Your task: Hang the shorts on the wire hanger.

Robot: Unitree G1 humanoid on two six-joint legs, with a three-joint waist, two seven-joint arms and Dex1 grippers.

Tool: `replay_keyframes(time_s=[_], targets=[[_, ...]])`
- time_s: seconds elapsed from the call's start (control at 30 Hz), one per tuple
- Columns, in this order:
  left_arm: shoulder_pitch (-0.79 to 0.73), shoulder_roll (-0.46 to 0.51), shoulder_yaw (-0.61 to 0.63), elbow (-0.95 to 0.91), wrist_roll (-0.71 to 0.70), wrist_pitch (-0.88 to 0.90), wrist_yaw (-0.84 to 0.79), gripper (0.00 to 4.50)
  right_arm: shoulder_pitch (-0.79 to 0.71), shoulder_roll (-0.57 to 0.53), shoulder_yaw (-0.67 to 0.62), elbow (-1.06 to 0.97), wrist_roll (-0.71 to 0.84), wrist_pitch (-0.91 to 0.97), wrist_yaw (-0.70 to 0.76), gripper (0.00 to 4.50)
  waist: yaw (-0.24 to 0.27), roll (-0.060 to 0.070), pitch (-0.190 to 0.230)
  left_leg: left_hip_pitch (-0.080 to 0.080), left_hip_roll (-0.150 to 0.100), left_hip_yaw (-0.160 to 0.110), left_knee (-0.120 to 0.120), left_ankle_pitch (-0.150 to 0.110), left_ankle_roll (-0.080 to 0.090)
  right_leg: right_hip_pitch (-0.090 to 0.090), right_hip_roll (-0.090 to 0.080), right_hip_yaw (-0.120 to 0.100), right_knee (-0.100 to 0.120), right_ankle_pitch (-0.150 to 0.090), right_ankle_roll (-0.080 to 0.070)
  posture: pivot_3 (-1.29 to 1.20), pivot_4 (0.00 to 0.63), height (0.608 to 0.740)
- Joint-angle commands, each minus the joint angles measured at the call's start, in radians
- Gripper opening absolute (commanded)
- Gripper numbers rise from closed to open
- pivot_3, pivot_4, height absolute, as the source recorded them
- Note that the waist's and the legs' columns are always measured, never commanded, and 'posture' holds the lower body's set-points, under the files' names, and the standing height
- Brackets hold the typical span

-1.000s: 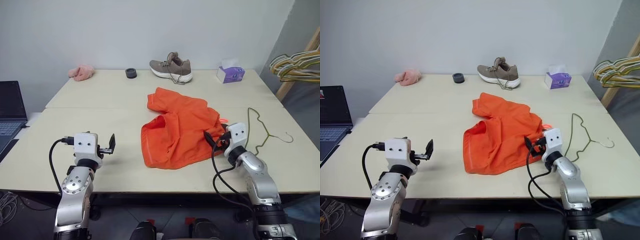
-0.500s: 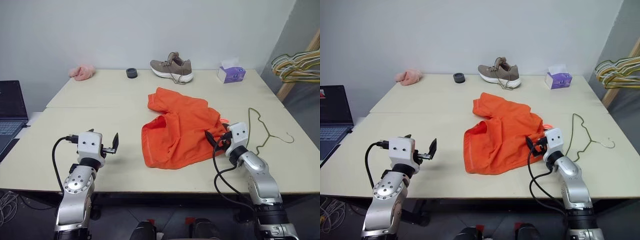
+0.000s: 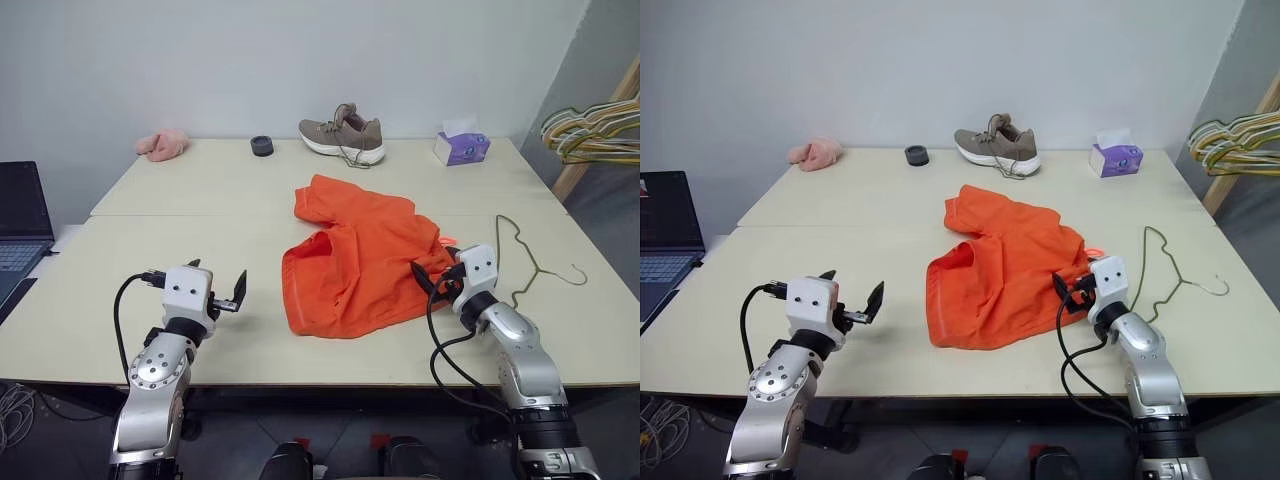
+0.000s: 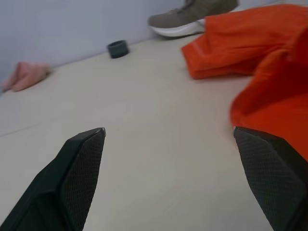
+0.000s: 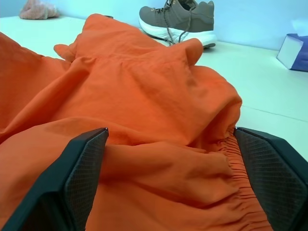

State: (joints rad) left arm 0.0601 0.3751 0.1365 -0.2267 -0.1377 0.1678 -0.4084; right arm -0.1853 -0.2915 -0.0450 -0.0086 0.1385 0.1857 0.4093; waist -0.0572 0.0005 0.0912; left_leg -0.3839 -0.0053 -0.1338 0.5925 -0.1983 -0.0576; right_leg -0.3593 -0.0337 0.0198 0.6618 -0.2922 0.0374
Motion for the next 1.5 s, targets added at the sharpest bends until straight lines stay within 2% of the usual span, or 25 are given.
replay_keyframes(time_s=[0.03, 0.2, 0.3, 0.4, 0.6, 0.87, 1.0, 1.37, 1.5], targets=[[-0.027, 0.065, -0.109, -0.068, -0.049, -0.008, -0.183, 4.50, 0.017, -0.033, 0.019, -0.102, 0.045, 0.007, 0.082, 4.45, 0.000, 0.001, 0.002, 0.000, 0.000, 0.000, 0.000, 0.000, 0.000, 0.000, 0.000, 0.000, 0.000, 0.000, 0.000, -0.10, 0.047, 0.740], [-0.059, 0.183, -0.216, -0.085, -0.089, 0.031, -0.390, 4.50, 0.081, -0.145, 0.109, -0.241, 0.088, 0.045, 0.272, 4.45, -0.012, 0.003, 0.004, -0.002, 0.000, 0.001, 0.000, -0.002, -0.002, -0.002, 0.000, 0.000, 0.000, -0.002, 0.000, -0.13, 0.049, 0.740], [-0.107, 0.243, -0.274, -0.060, -0.070, 0.034, -0.483, 4.50, 0.117, -0.260, 0.158, -0.349, 0.131, 0.099, 0.413, 4.45, -0.026, 0.003, 0.006, -0.004, 0.000, 0.001, 0.000, -0.002, -0.003, -0.004, -0.001, 0.001, 0.000, -0.003, 0.000, -0.15, 0.049, 0.740], [-0.151, 0.291, -0.333, -0.006, -0.033, 0.033, -0.553, 4.50, 0.123, -0.336, 0.167, -0.407, 0.168, 0.154, 0.474, 4.45, -0.034, 0.003, 0.007, -0.010, 0.000, 0.001, 0.000, -0.002, -0.003, -0.010, 0.000, 0.000, 0.001, -0.003, 0.001, -0.16, 0.050, 0.740], [-0.209, 0.302, -0.399, 0.101, 0.053, -0.003, -0.574, 4.50, 0.112, -0.362, 0.157, -0.450, 0.187, 0.201, 0.472, 4.45, -0.057, -0.003, 0.011, -0.010, 0.001, 0.001, 0.000, -0.002, -0.003, -0.010, 0.001, 0.000, 0.001, -0.002, 0.002, -0.19, 0.055, 0.740], [-0.253, 0.295, -0.450, 0.224, 0.163, -0.085, -0.540, 4.50, 0.106, -0.390, 0.156, -0.453, 0.150, 0.201, 0.459, 4.45, -0.058, -0.003, 0.012, -0.010, 0.001, 0.001, 0.000, -0.002, -0.003, -0.010, 0.001, 0.000, 0.001, -0.001, 0.004, -0.20, 0.057, 0.740], [-0.253, 0.298, -0.453, 0.256, 0.186, -0.134, -0.524, 3.56, 0.090, -0.424, 0.180, -0.418, 0.083, 0.171, 0.460, 4.50, -0.058, -0.003, 0.011, -0.008, 0.001, 0.002, 0.001, -0.002, -0.003, -0.009, 0.000, 0.001, 0.001, -0.002, 0.003, -0.20, 0.057, 0.740], [-0.220, 0.349, -0.416, 0.274, 0.177, -0.182, -0.530, 0.17, -0.048, -0.472, 0.247, -0.130, -0.145, -0.041, 0.462, 4.50, -0.079, -0.003, 0.012, 0.000, 0.001, 0.003, 0.001, -0.002, -0.003, -0.003, 0.000, 0.002, 0.002, -0.002, 0.003, -0.18, 0.058, 0.740], [-0.219, 0.351, -0.385, 0.270, 0.159, -0.194, -0.515, 0.08, -0.166, -0.470, 0.320, 0.082, -0.297, -0.204, 0.422, 4.50, -0.090, -0.003, 0.012, 0.002, 0.001, 0.003, 0.001, -0.002, -0.003, 0.000, 0.000, 0.002, 0.002, -0.002, 0.003, -0.18, 0.057, 0.740]])
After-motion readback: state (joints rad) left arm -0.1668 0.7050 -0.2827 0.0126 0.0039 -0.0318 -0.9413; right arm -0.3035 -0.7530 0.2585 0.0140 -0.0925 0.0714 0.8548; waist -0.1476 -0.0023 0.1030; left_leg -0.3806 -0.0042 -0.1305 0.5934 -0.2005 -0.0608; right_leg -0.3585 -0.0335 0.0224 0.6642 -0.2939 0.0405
